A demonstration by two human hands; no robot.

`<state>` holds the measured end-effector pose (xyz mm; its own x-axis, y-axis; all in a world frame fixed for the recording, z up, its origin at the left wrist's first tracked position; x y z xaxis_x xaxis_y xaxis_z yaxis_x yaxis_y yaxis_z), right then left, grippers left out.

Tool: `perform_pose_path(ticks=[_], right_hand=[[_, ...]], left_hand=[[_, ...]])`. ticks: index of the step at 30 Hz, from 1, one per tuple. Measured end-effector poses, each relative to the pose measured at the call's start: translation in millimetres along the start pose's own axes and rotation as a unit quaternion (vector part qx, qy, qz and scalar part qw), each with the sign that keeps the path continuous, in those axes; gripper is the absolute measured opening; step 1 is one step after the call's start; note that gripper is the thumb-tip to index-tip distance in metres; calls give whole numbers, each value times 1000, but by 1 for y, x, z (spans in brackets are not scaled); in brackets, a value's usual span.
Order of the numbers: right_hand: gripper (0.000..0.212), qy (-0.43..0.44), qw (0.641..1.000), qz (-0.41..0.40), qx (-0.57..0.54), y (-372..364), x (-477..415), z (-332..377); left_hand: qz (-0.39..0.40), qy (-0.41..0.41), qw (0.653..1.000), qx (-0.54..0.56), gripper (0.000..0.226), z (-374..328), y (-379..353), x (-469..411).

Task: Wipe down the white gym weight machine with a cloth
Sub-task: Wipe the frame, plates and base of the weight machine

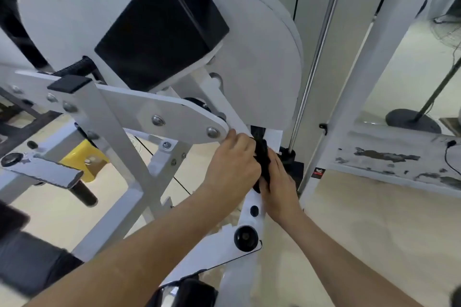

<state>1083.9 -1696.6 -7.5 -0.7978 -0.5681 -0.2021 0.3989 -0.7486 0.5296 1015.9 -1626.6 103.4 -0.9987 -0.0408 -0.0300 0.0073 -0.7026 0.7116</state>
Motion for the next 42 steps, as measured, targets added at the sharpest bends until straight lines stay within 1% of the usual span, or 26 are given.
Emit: perform_pose_path(ticks=[2,3,4,5,7,9,10,11,13,16,18,19,20,21,22,24,25,26,27,29,31,34,36,39,41,42], right_hand=[[62,-20,1000,11,-13,8,1,-6],[58,-12,1000,10,-18,7,-6,-1],[56,17,1000,-12,-22,8,-12,12],[56,77,997,-22,8,7,-19,33],[56,197,980,-11,41,3,-36,76],[49,210,975,44,-56,1,-56,101],[47,231,967,52,-90,1,-65,109],[45,247,962,46,-111,3,-70,115],[48,284,952,30,-110,7,-65,107],[60,251,962,42,-98,9,-46,64],[60,214,971,48,-98,12,-44,49],[57,218,970,47,-99,14,-50,55],[55,237,966,46,-97,16,-58,70],[54,271,957,49,-95,17,-67,91],[55,306,945,55,-100,18,-76,114],[56,328,934,52,-130,21,-94,147],[51,334,931,40,-139,25,-101,152],[45,349,926,30,-137,28,-103,152],[40,364,922,25,-131,30,-101,147],[33,372,920,23,-123,30,-91,125],[31,388,915,18,-109,30,-76,106],[31,374,920,8,-116,33,-79,112],[32,358,921,5,-153,36,-96,140],[32,346,916,27,-204,30,-114,169],[33,340,916,35,-208,26,-110,161],[35,339,919,38,-197,25,-103,151]], left_hand=[[42,-31,997,-52,25,4,3,-4],[51,-37,996,-66,26,4,6,-6],[57,-39,995,-72,28,3,11,-8],[49,-25,997,-57,31,3,16,-10],[-4,51,999,3,36,22,32,-11],[-69,136,988,26,39,56,47,-11],[-88,162,983,19,38,72,50,-10],[-83,170,982,16,37,84,47,-9],[-46,146,987,44,37,90,36,-9],[-27,124,990,57,40,82,24,-7],[-51,130,988,66,39,84,21,-6],[-73,150,982,90,37,87,22,-4],[-98,185,970,128,35,91,22,-1],[-126,239,948,168,34,95,22,6],[-146,306,918,205,36,100,19,16],[-150,423,851,273,43,107,11,36],[-142,452,827,301,47,108,6,42],[-133,461,819,315,50,108,4,45],[-125,456,826,307,50,106,5,44],[-105,438,853,263,50,102,9,36],[-74,433,867,234,48,98,11,30],[-66,434,870,224,45,99,12,31],[-79,439,867,224,44,102,15,32],[-75,452,857,237,47,104,17,32],[-77,451,863,215,46,102,23,32],[-80,444,873,187,45,101,27,29]])
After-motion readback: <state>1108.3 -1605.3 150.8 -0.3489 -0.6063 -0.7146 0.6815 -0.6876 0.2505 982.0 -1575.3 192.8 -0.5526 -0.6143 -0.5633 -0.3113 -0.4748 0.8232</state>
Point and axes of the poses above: each hand's wrist, its own x-axis away from the middle knuckle, its own y-axis out of the back of the hand, z = x × y, the point moved 5 cm from there along -x, towards the middle knuckle, and after that the axes turned 13 degrees about -x, right-handed, at the moved point
